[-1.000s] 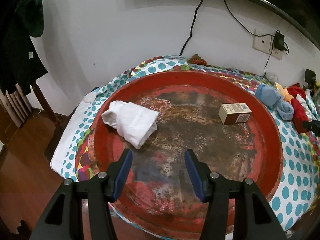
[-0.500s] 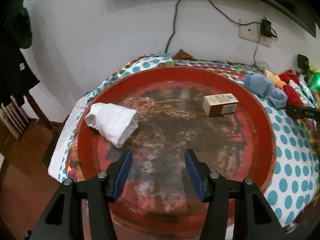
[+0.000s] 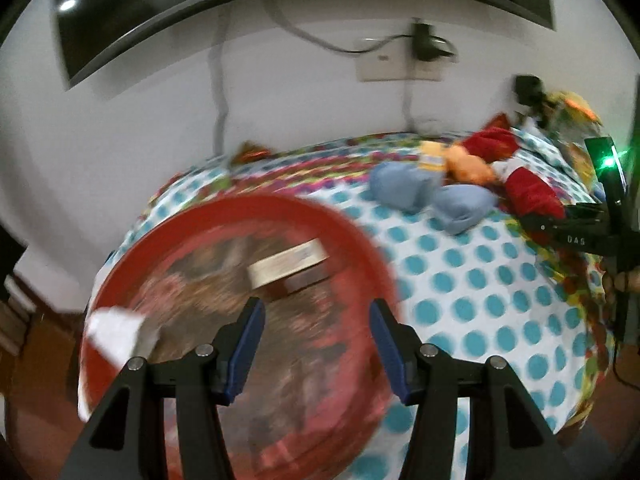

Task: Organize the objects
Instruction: 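Return the right gripper to the pile and grasp the red sock, then grasp the light blue sock with the left gripper while the right gripper holds the red sock, then carry the light blue sock onto the red tray and open the left gripper, then lift the left gripper away from the tray, then carry the red sock onto the red tray and open the right gripper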

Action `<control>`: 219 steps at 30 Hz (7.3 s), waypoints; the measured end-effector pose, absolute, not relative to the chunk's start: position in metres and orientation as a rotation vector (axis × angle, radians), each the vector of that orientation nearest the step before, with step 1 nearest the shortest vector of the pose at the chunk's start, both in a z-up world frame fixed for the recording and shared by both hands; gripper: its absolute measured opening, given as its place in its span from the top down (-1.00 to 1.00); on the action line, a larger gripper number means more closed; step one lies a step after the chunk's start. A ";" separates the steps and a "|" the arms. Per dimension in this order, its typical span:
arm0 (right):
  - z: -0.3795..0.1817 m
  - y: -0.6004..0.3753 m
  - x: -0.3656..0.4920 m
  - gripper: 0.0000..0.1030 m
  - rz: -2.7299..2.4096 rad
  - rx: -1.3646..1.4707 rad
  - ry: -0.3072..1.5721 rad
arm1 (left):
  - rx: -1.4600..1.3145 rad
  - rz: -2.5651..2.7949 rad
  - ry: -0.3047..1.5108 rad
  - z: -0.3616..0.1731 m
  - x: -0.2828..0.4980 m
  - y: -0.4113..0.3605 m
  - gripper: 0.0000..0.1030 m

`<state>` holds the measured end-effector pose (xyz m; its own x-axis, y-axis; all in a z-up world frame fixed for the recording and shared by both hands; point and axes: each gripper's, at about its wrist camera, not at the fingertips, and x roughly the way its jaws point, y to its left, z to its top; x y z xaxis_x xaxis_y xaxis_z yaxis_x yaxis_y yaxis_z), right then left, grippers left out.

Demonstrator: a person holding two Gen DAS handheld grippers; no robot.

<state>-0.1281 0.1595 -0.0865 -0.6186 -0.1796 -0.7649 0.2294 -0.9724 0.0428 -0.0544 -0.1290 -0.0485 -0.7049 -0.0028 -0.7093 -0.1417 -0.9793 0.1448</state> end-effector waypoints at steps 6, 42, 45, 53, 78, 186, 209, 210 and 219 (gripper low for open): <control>-0.085 0.198 -0.116 0.23 -2.642 1.239 0.043 | -1.111 2.641 0.401 -0.047 -0.095 -0.063 -0.09; -0.091 0.206 -0.108 0.02 -2.626 1.231 0.033 | -1.300 2.457 0.372 -0.113 -0.180 0.013 0.23; -0.091 0.206 -0.108 -0.06 -2.611 1.224 0.019 | -1.311 2.491 0.334 -0.113 -0.164 0.009 0.24; -0.082 0.221 -0.098 0.08 -2.633 1.140 -0.112 | -1.308 2.589 0.235 -0.114 -0.123 -0.001 0.24; -0.075 0.142 -0.136 0.23 -2.575 1.182 0.071 | -1.222 2.650 0.053 -0.118 -0.109 -0.017 0.21; -0.084 0.130 -0.150 0.19 -2.659 1.237 0.161 | -1.425 3.154 -0.160 -0.070 -0.063 -0.306 -0.04; -0.072 0.094 -0.125 0.32 -2.725 1.193 0.257 | -1.218 3.218 -0.468 -0.064 0.025 -0.335 -0.04; -0.067 0.088 -0.120 0.32 -2.720 1.170 0.255 | -1.223 3.213 -0.478 -0.065 0.025 -0.337 -0.04; -0.025 0.019 -0.088 0.32 -2.568 1.001 0.215 | -1.226 3.210 -0.484 -0.064 0.026 -0.337 -0.04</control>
<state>-0.0882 0.0190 -0.0248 -0.6769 -0.2878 -0.6775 0.3965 -0.9180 -0.0063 0.0263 -0.3367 -0.0639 -0.7034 -0.2030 -0.6812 0.3947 -0.9086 -0.1367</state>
